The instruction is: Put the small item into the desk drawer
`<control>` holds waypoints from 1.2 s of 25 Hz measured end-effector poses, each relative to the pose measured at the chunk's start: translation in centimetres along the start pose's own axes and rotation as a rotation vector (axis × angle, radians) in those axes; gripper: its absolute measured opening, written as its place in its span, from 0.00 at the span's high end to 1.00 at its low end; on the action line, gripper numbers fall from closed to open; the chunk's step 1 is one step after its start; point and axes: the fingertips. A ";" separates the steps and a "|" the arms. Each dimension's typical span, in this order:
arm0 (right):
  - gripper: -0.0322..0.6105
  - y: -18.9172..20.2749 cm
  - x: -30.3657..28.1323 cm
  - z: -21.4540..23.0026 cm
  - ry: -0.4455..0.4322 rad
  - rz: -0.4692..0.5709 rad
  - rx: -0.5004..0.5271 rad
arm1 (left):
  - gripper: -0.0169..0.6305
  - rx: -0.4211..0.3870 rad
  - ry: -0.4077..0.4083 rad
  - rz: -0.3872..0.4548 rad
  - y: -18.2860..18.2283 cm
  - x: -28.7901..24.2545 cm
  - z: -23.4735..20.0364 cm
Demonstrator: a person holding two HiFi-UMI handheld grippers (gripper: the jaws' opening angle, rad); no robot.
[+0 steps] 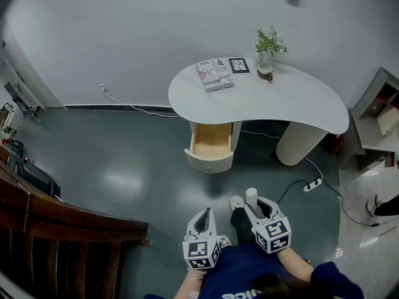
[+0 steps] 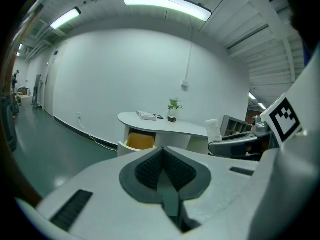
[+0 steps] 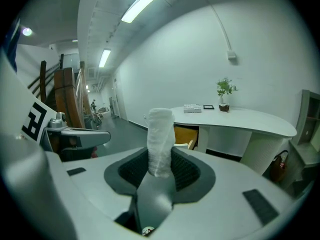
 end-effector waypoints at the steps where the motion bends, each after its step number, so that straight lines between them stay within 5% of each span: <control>1: 0.73 -0.2 -0.6 0.2 -0.007 -0.001 0.002 | 0.97 0.004 -0.014 0.002 -0.1 -0.2 -0.5; 12: 0.73 -5.1 -10.7 3.1 -0.122 -0.026 0.083 | 0.97 0.042 -0.201 -0.030 -1.8 -6.4 -6.7; 21: 0.73 -8.5 -19.9 7.4 -0.214 -0.109 0.115 | 0.97 0.035 -0.252 -0.088 -4.6 -15.2 -8.5; 30: 0.72 -10.6 -26.2 9.1 -0.400 -0.214 0.199 | 0.97 0.114 -0.364 -0.096 -6.3 -21.5 -10.2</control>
Point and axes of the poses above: the fingertips, and each gripper's own axes: x backward along the fingers, z to its right, y out of its underside, and after that the axes turned 5 degrees about -x, right-handed
